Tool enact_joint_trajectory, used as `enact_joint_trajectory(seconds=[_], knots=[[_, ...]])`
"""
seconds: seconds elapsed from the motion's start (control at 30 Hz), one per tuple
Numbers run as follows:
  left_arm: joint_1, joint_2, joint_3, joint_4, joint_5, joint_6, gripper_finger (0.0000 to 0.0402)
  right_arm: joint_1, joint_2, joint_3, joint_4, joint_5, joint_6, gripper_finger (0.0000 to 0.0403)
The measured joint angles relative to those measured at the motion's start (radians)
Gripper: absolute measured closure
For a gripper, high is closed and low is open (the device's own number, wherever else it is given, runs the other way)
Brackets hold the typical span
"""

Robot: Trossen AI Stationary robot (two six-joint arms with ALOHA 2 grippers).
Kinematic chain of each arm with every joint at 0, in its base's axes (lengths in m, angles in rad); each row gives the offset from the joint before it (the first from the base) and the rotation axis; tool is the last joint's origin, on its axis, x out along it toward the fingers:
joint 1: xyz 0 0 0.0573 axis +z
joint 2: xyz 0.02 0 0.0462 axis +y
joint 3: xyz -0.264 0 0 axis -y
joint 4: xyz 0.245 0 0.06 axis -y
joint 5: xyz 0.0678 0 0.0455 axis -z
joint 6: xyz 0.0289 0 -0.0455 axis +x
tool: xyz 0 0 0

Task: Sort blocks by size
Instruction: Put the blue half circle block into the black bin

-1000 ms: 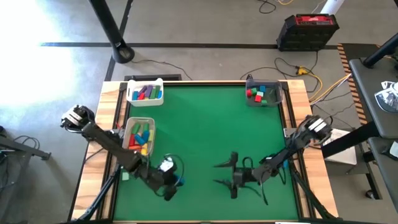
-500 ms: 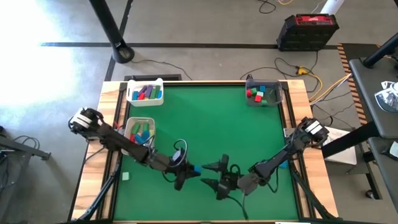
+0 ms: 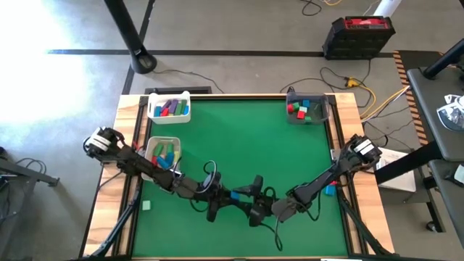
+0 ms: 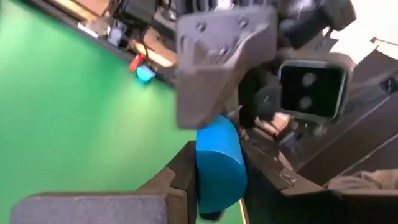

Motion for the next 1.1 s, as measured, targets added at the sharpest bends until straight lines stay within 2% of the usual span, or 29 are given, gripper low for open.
enact_joint_trajectory(seconds=[0.07,0.33,0.57,0.87,1.1], knots=[[0.001,0.000,0.013,0.000,-0.002,0.001,0.0335,-0.004,0.000,0.000,-0.002,0.032,-0.022,0.0149],[0.004,0.000,0.019,-0.030,-0.035,-0.003,0.0335,-0.003,-0.003,0.000,0.001,0.029,-0.048,0.0151],[0.004,0.000,0.019,-0.036,-0.075,-0.006,0.0335,-0.006,-0.003,0.000,0.001,0.030,-0.057,0.0178],[0.004,0.000,0.018,-0.039,-0.070,0.018,0.0330,-0.009,-0.004,0.000,0.001,0.030,-0.057,0.0220],[0.003,0.000,0.018,-0.038,-0.057,0.024,0.0328,-0.010,-0.004,0.000,0.001,0.029,-0.058,0.0222]])
